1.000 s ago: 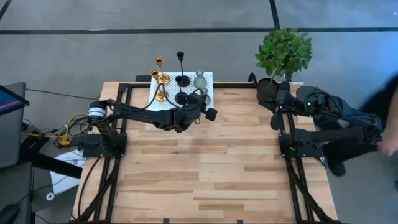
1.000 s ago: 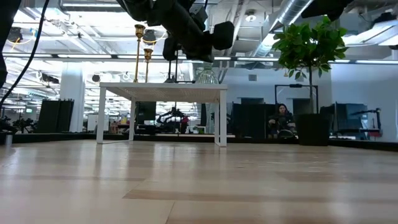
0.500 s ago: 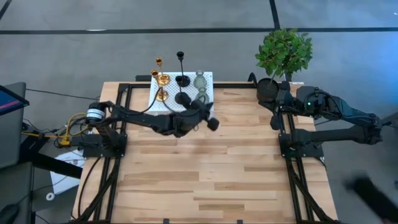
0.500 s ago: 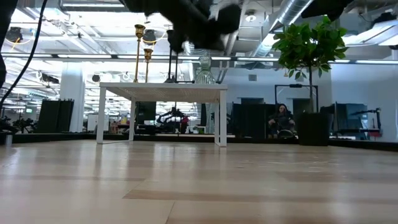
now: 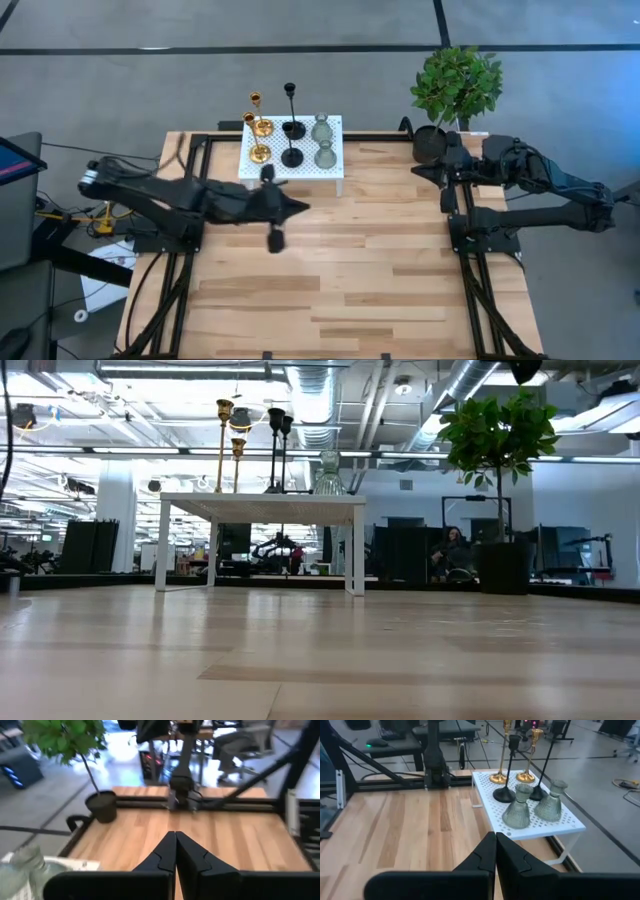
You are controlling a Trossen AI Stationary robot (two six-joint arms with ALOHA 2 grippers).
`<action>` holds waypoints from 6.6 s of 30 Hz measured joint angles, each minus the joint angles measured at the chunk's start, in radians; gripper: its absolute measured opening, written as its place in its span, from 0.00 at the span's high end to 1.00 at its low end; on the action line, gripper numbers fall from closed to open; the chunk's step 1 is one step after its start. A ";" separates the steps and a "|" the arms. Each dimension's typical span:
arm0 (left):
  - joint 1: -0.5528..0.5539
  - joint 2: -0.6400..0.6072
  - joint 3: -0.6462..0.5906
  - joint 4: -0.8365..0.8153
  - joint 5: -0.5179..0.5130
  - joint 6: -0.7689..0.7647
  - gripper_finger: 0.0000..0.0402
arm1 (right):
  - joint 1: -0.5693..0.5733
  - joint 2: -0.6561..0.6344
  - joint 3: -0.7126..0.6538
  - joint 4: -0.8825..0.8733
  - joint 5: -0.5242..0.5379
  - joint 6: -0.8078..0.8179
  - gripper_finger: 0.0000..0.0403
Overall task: Pick & Place candle stick holders
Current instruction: Return to Home Position
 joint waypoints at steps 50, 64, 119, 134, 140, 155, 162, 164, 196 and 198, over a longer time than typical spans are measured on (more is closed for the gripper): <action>0.003 -1.105 -0.842 0.205 0.215 0.072 0.99 | 0.002 -0.030 0.000 -0.005 -0.013 0.185 1.00; 0.003 -1.105 -1.161 0.447 0.367 -0.084 0.99 | 0.002 -0.100 0.000 -0.002 -0.060 0.185 1.00; 0.003 -1.073 -1.192 0.268 0.336 -0.068 0.98 | 0.002 -0.635 -0.113 -0.110 0.071 0.212 1.00; 0.002 -1.061 -1.192 0.269 0.336 -0.068 0.98 | 0.002 -0.649 -0.354 0.116 0.074 0.192 1.00; 0.003 -1.058 -1.192 0.269 0.336 -0.068 0.98 | 0.002 -0.649 -0.461 0.227 0.077 0.192 1.00; 0.003 -1.058 -1.192 0.269 0.336 -0.068 0.98 | 0.002 -0.650 -0.739 0.419 0.041 0.289 1.00; 0.003 -1.058 -1.192 0.268 0.336 -0.068 0.98 | 0.002 -0.650 -0.841 0.443 0.017 0.303 1.00; 0.002 -1.058 -1.192 0.268 0.336 -0.068 0.98 | 0.002 -0.650 -0.873 0.495 0.017 0.300 1.00; 0.002 -1.057 -1.192 0.268 0.336 -0.068 0.98 | 0.002 -0.649 -0.976 0.665 -0.033 0.166 1.00; 0.002 -1.057 -1.192 0.268 0.337 -0.068 0.98 | 0.002 -0.649 -0.976 0.665 -0.033 0.166 1.00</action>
